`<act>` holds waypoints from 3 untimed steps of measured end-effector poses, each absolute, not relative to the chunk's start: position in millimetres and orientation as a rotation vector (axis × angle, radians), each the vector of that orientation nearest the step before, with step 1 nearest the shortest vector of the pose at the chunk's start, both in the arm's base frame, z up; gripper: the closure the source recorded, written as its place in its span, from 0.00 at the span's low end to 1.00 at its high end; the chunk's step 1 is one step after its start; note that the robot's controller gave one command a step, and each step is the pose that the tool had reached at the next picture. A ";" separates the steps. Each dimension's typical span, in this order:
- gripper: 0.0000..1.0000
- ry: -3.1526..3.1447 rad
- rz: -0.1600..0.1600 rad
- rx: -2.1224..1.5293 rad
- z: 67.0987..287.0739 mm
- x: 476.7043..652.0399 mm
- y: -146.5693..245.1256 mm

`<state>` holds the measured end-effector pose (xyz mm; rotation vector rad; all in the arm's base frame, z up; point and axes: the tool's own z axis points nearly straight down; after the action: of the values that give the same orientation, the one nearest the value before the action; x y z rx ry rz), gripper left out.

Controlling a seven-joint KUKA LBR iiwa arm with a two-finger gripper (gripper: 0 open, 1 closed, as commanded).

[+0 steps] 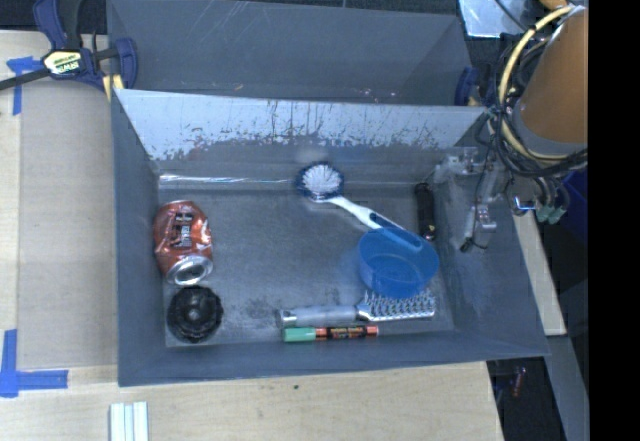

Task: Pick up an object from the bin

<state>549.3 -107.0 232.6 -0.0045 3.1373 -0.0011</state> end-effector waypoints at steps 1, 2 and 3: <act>0.00 3.101 -0.005 -0.435 153.6 541.3 -62.8; 0.00 3.082 -0.001 -0.597 118.1 497.4 -60.7; 0.00 3.106 0.004 -0.406 88.1 585.4 -30.9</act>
Offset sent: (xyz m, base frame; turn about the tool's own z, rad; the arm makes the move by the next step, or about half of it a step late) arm -0.0513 0.0466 -0.1134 -0.3817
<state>585.4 -30.9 88.1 -0.4056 3.1062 0.0038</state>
